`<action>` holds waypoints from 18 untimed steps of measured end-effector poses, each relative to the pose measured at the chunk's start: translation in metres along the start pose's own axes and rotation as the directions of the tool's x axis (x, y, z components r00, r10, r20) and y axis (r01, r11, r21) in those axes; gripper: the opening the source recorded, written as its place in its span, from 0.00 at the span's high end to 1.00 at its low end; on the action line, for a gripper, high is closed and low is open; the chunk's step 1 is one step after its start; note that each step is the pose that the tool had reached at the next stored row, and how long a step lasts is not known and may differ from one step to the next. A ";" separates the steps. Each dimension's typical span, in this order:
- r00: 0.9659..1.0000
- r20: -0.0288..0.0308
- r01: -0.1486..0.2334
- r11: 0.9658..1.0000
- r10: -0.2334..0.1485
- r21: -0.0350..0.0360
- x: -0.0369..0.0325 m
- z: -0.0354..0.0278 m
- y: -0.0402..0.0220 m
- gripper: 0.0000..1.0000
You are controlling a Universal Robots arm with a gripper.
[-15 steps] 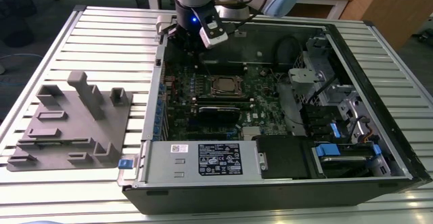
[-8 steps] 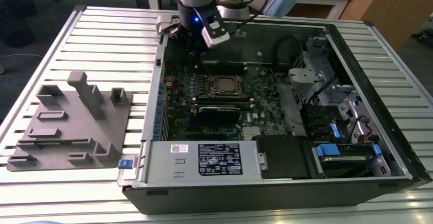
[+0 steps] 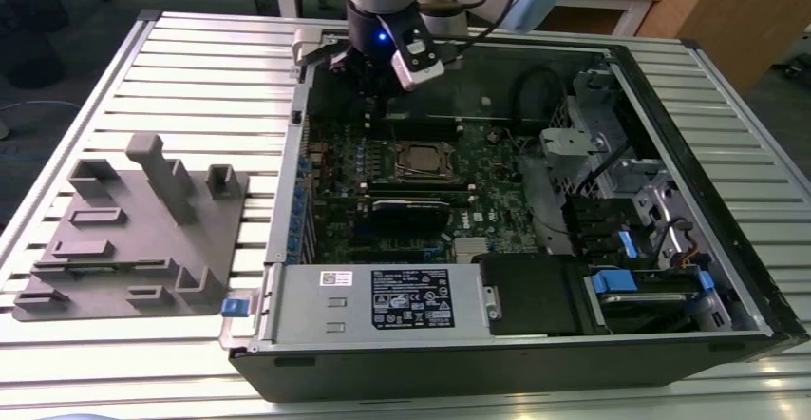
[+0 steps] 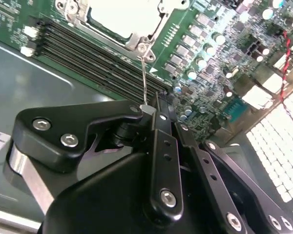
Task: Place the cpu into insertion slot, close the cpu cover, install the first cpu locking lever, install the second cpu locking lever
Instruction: 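Install the first cpu locking lever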
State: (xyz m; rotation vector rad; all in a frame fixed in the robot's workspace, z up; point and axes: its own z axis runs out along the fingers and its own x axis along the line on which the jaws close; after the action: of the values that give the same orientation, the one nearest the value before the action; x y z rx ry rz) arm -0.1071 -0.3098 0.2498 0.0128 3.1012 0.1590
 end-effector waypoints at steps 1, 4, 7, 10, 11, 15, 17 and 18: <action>1.000 0.000 0.000 1.000 0.000 0.001 -0.0012 0.0001 0.0001 0.89; 1.000 0.000 0.000 1.000 0.000 0.004 -0.0068 0.0003 0.0001 0.89; 1.000 0.000 0.000 1.000 0.000 0.006 -0.0161 0.0006 0.0002 0.89; 1.000 0.000 0.000 1.000 0.000 0.007 -0.0234 0.0009 0.0002 0.89; 1.000 0.000 0.000 1.000 0.000 0.008 -0.0238 0.0009 0.0002 0.89; 1.000 0.000 0.000 1.000 0.000 0.008 -0.0244 0.0010 0.0002 0.89; 1.000 0.000 0.000 1.000 0.000 0.007 -0.0245 0.0015 0.0003 0.89; 1.000 0.001 0.000 1.000 0.000 0.007 -0.0245 0.0024 0.0002 0.89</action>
State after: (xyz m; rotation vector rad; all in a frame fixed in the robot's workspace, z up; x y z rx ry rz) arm -0.0825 -0.3097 0.2484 0.0127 3.1011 0.1474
